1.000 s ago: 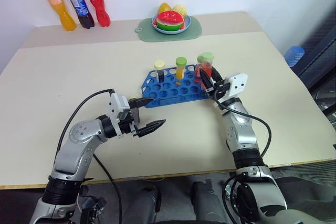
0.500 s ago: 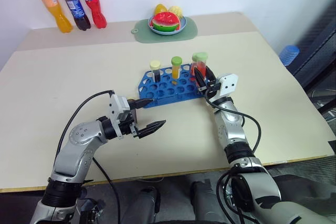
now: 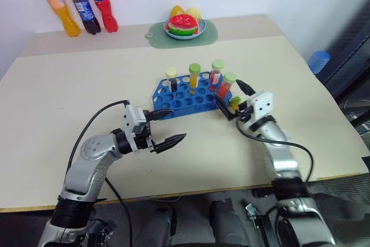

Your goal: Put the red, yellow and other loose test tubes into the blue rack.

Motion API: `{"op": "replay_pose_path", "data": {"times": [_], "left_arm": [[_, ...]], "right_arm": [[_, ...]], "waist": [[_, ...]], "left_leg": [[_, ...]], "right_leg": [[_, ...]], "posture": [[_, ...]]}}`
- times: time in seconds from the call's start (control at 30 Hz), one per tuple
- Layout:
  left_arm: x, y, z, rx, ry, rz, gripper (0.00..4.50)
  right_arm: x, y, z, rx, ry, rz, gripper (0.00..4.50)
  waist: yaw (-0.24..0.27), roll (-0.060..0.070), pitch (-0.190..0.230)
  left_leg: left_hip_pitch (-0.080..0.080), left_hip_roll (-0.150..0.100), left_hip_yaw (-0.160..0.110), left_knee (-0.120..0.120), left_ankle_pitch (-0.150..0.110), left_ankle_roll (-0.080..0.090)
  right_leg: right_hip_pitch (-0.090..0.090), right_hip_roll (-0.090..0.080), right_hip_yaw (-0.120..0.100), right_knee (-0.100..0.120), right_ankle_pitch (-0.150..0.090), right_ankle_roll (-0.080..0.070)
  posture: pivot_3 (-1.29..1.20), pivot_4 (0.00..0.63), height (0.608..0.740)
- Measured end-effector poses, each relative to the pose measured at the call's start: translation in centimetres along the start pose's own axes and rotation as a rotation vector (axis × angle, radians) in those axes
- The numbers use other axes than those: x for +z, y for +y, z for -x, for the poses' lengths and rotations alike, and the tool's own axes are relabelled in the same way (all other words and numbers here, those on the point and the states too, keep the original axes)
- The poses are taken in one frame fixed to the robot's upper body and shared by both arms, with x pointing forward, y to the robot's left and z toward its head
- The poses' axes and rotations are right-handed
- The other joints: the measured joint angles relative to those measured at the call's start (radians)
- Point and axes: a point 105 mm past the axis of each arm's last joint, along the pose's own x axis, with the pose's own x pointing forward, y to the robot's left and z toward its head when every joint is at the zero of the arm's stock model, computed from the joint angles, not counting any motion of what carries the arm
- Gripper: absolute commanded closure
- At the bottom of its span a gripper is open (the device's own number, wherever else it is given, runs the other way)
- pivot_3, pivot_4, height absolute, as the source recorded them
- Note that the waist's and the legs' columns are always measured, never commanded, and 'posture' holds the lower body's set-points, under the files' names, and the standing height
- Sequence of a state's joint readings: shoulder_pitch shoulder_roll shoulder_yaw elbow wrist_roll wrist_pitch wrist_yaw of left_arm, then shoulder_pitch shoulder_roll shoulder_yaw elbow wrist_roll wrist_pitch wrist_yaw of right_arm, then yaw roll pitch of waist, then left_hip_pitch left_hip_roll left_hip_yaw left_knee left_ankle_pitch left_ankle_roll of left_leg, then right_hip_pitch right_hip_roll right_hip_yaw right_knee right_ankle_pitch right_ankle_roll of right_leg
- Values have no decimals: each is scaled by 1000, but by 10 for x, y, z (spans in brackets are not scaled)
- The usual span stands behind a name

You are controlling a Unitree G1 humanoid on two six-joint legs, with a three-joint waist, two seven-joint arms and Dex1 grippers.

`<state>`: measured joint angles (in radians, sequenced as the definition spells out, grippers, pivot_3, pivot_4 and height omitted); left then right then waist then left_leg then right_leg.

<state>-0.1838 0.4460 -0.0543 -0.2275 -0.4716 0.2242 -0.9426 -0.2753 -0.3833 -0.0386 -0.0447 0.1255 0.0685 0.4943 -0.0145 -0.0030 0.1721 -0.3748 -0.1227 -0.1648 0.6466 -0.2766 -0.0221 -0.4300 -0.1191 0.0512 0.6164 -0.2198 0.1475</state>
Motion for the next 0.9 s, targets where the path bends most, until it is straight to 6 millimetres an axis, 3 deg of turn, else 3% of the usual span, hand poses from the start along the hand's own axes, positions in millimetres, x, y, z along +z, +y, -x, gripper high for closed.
{"op": "replay_pose_path", "data": {"times": [0.17, 0.27, 0.47, 0.73, 0.9], "left_arm": [[-2, -2, -1, -34, 4, 0, 0], [-6, -5, 2, -82, 35, -12, 0], [-9, -6, 7, -152, 68, -33, 0], [-9, -7, 7, -153, 72, -35, 0], [-8, -7, 8, -159, 82, -34, 0]], "right_arm": [[14, -17, 29, 97, 289, -90, 230], [17, -34, 33, 81, 460, -200, 230], [23, -43, 28, 117, 564, -279, 230], [-2, -28, 25, 186, 701, -328, 230], [-8, -38, 12, 166, 764, -372, 230]], "waist": [[6, 0, 0], [3, 0, 0], [7, 0, 0], [4, 0, 0], [3, 0, 1]], "left_leg": [[0, 0, 0, 1, -1, 2], [0, 1, 1, 0, -1, 2], [-1, 1, 1, 0, -2, 3], [-1, 0, 3, 1, -2, 4], [-1, 0, 3, 1, -2, 4]], "right_leg": [[2, 0, 0, -1, 0, 0], [2, 0, 0, -2, 0, 0], [2, -1, -1, -4, 0, 0], [1, -2, -1, -4, 0, 0], [1, -2, -1, -4, 0, 0]], "posture": [[0, 150, 740], [0, 150, 740], [0, 150, 740], [0, 150, 740], [0, 150, 740]]}}
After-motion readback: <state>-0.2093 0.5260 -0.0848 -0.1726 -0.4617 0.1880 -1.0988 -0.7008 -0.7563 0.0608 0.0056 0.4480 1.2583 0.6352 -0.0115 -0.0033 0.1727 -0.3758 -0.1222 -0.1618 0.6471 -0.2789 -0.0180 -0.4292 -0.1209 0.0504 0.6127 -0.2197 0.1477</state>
